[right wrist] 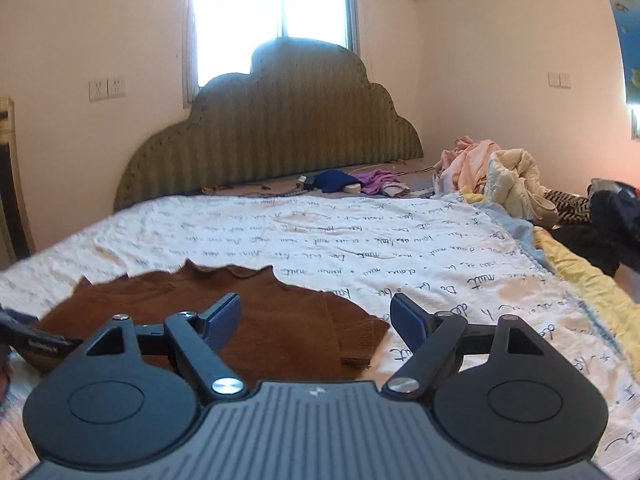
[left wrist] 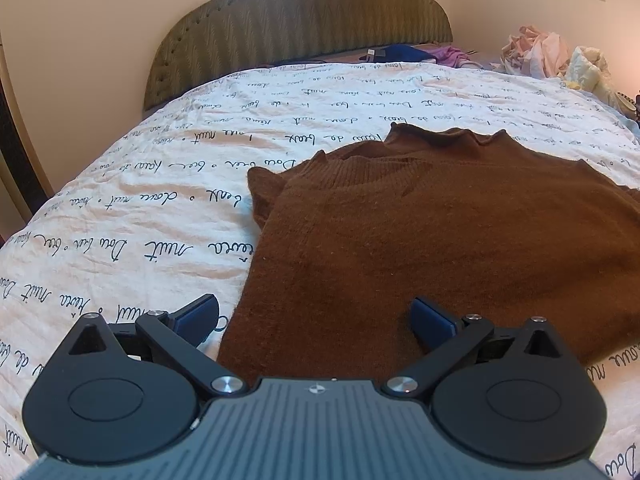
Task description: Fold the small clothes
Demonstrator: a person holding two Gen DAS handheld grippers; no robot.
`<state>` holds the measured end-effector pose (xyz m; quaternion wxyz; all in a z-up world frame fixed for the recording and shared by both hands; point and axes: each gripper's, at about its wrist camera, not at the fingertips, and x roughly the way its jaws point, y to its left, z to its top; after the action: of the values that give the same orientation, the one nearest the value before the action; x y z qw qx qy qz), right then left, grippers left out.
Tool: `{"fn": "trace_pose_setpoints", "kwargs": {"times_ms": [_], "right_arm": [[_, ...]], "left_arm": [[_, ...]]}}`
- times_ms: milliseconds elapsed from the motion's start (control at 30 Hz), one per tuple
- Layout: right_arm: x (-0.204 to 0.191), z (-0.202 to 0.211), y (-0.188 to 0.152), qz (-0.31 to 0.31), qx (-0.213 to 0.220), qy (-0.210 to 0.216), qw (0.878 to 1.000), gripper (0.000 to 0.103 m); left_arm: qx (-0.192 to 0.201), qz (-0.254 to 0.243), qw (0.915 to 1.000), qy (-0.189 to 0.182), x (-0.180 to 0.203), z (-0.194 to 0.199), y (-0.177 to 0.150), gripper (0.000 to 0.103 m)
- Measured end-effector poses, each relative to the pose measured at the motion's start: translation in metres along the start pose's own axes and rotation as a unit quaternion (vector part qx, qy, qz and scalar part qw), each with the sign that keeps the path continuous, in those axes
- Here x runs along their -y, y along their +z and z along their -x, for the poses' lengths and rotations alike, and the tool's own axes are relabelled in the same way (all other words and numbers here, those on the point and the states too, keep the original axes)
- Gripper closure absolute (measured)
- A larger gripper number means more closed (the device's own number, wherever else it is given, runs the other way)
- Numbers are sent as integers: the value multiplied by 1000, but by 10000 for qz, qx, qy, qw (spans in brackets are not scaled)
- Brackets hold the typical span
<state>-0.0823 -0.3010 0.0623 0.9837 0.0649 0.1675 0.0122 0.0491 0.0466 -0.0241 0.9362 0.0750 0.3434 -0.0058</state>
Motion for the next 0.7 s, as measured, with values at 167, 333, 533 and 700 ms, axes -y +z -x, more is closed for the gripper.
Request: {"fn": "trace_pose_setpoints", "kwargs": {"times_ms": [167,333,533,700], "right_arm": [[26,18,10,-1121,333,787,9900,21],[23,25,22,-1102,-175,902,9897,18],[-16,8,7,10,-1546,1138,9814,15],[-36,-28,-17,-272,-1969,1376,9703,15]], "left_arm": [[120,22,9999,-11,-1,9,3,1],[238,28,9997,-44,0,18,6,1],[199,17,9998,-55,2,16,6,0],[150,13,9999,-41,3,14,4,0]]}}
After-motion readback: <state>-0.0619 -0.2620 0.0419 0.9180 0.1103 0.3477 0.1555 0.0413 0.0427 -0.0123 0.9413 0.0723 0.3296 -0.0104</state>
